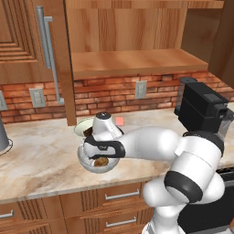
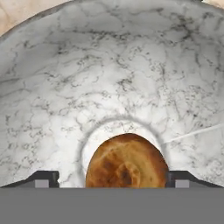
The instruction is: Pick both bowls and place them on the counter. Then place the bread in one bowl and place the sweet potato in the other bowl.
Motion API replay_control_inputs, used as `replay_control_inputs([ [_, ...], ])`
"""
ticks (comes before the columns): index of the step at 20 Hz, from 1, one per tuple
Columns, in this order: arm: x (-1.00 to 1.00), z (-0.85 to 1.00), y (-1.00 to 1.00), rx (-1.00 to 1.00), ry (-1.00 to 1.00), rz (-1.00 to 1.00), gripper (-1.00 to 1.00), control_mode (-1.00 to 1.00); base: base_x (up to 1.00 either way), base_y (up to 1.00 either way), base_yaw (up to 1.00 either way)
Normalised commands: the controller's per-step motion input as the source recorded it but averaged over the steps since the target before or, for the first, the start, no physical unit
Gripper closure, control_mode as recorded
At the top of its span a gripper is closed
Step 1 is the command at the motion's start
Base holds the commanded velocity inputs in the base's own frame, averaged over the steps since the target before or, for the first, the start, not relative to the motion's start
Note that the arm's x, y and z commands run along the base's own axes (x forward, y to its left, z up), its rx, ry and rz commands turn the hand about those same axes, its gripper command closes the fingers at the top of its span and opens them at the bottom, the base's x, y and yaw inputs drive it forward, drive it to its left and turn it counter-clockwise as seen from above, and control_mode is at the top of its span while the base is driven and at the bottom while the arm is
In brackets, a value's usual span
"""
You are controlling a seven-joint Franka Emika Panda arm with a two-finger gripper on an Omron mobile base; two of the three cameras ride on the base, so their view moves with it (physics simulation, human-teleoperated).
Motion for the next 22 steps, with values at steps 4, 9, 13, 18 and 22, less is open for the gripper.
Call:
replay_control_inputs([
  [4, -0.12, 0.22, -0.15, 0.0, 0.0, 0.0, -1.0, -1.0, 0.0, 0.0, 0.0],
  [9, -0.19, 0.38, -0.23, 0.0, -0.01, 0.0, -1.0, -1.0, 0.0, 0.0, 0.0],
  [13, -0.32, 0.42, -0.35, 0.0, -0.05, 0.01, -1.0, -1.0, 0.0, 0.0, 0.0],
  [18, -0.38, 0.47, -0.45, 0.02, -0.07, 0.04, -1.0, -1.0, 0.0, 0.0, 0.0],
  [22, -0.44, 0.49, -0.55, 0.0, -0.06, 0.03, -1.0, -1.0, 0.0, 0.0, 0.0],
])
